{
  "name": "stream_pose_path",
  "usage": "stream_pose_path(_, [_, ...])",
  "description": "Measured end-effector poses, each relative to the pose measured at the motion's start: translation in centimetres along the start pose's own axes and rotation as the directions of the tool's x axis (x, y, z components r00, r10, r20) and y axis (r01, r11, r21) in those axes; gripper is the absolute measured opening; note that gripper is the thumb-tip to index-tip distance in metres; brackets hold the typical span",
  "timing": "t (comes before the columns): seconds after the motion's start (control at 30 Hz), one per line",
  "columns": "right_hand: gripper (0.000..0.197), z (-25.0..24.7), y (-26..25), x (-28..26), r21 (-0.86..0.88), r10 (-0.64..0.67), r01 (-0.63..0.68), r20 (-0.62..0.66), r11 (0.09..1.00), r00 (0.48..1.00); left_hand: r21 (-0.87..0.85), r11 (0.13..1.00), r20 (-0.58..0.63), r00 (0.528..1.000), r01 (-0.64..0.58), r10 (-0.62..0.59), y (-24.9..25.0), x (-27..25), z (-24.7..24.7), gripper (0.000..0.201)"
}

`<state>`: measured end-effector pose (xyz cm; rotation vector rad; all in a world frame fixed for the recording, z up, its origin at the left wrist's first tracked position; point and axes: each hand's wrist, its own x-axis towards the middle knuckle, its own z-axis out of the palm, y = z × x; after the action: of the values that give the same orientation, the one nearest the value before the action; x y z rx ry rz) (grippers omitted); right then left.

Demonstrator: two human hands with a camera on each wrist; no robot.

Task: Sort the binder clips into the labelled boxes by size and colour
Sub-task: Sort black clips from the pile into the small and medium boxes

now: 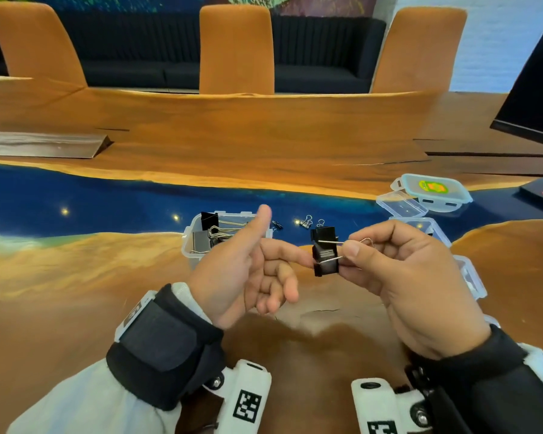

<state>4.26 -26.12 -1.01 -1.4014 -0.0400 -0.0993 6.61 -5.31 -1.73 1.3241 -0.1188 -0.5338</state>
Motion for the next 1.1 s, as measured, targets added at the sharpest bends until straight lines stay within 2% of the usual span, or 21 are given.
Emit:
stream_pose_path(0.07, [0.008,0.1,-0.1,0.0,0.173,0.100,-0.105,0.041,0.979,0.994,-0.100,0.995,0.030,0.999,-0.008,0.011,0.0,0.0,0.1,0.053])
stream_pose_path(0.13, [0.011,0.4,-0.1,-0.1,0.235,0.146,-0.159,0.073,0.959,0.987,-0.121,0.992,0.101,0.994,-0.029,0.041,-0.3,-0.2,0.2,0.026])
stream_pose_path(0.2, [0.016,0.6,-0.2,-0.2,0.228,0.171,-0.189,0.096,0.955,0.981,-0.125,0.991,0.214,0.975,-0.039,0.065,-0.8,-0.2,0.2,0.038])
stream_pose_path(0.27, [0.020,0.7,-0.2,-0.2,0.205,0.189,-0.206,0.096,0.957,0.977,-0.144,0.988,0.260,0.962,-0.050,0.086,-0.9,-0.3,0.3,0.043])
stream_pose_path(0.4, [0.025,0.5,0.0,0.0,0.154,0.208,-0.215,0.058,0.964,0.976,-0.159,0.984,0.186,0.977,-0.077,0.106,-0.8,-0.2,0.3,0.037])
stream_pose_path(0.53, [0.025,0.3,-0.3,0.1,0.136,0.203,-0.214,0.086,0.967,0.975,-0.147,0.985,0.122,0.986,-0.093,0.111,-0.4,-0.4,0.9,0.026])
stream_pose_path(0.63, [0.022,0.2,-0.4,0.1,0.145,0.163,-0.174,0.084,0.974,0.983,-0.092,0.985,0.002,0.989,-0.145,0.146,-0.5,-0.3,1.0,0.040])
stream_pose_path(0.73, [0.018,0.3,-0.2,0.0,0.095,0.091,-0.094,0.036,0.991,0.995,-0.027,0.974,-0.090,0.971,-0.224,0.221,-0.6,-0.3,1.0,0.039])
stream_pose_path(0.87, [0.020,1.2,-0.1,0.0,0.046,0.031,-0.031,0.005,0.998,1.000,0.014,0.931,-0.199,0.911,-0.365,0.360,0.4,-0.8,0.5,0.044])
stream_pose_path(0.97, [0.023,2.2,-0.2,0.3,-0.183,-0.059,0.057,-0.002,0.982,0.998,-0.037,0.868,-0.340,0.823,-0.495,0.455,2.2,-1.4,-1.4,0.048])
stream_pose_path(1.03, [0.024,3.4,-0.6,0.7,-0.396,-0.061,0.102,0.115,0.913,0.991,-0.053,0.825,-0.410,0.766,-0.563,0.496,3.3,-1.9,-3.2,0.050])
stream_pose_path(1.1, [0.025,4.8,-1.1,1.4,-0.569,0.026,0.133,0.262,0.811,0.965,-0.047,0.792,-0.453,0.720,-0.608,0.526,4.0,-2.4,-4.6,0.047])
